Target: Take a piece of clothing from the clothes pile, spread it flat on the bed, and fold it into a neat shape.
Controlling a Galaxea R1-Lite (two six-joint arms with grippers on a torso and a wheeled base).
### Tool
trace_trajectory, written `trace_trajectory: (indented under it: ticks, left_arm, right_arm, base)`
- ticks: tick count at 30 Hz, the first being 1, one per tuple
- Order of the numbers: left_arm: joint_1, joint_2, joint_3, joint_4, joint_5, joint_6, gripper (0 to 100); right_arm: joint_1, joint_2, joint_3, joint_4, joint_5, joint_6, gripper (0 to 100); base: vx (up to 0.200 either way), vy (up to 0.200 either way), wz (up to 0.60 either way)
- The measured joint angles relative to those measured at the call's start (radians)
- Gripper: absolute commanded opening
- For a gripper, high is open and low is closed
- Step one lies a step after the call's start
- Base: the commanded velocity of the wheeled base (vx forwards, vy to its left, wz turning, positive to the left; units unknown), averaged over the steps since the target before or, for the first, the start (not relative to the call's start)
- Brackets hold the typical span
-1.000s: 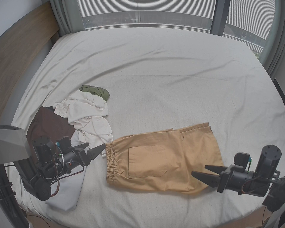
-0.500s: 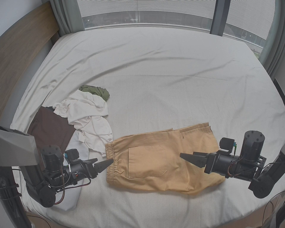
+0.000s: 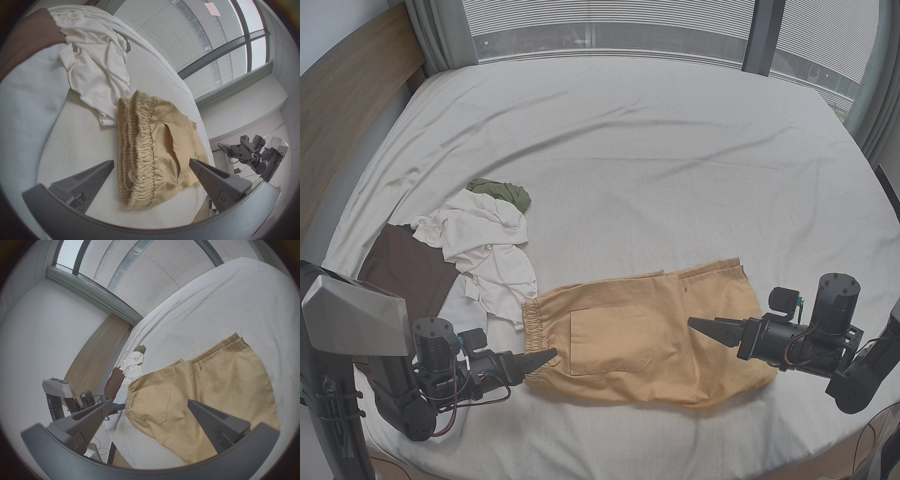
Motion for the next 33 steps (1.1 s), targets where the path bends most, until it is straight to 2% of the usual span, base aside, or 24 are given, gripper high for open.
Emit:
trace_trajectory:
  ticks: [6,21,29,30,33]
  left_arm:
    - [-0.005,0.042,-0.015,-0.002,0.009,-0.011,100]
    - [-0.055,0.055,-0.061,0.000,0.011,-0.222,100]
    - [-0.062,0.055,-0.083,0.001,0.010,-0.261,100]
    - [-0.062,0.056,-0.085,0.001,0.010,-0.261,0]
    - [-0.060,0.057,-0.087,0.001,0.011,-0.261,0]
  right_arm:
    - [-0.001,0.000,-0.001,0.000,0.000,0.000,100]
    - [0.008,0.000,0.002,-0.002,0.000,-0.001,100]
    - [0.011,0.004,0.004,-0.002,0.000,-0.002,100]
    - [0.011,0.005,0.004,-0.002,0.000,-0.002,100]
    - [0.011,0.006,0.005,-0.001,0.000,-0.002,100]
  base:
    - [0.000,0.000,0.00]
    - [0.000,0.000,0.00]
    - [0.000,0.000,0.00]
    - [0.000,0.000,0.00]
    - [0.000,0.000,0.00]
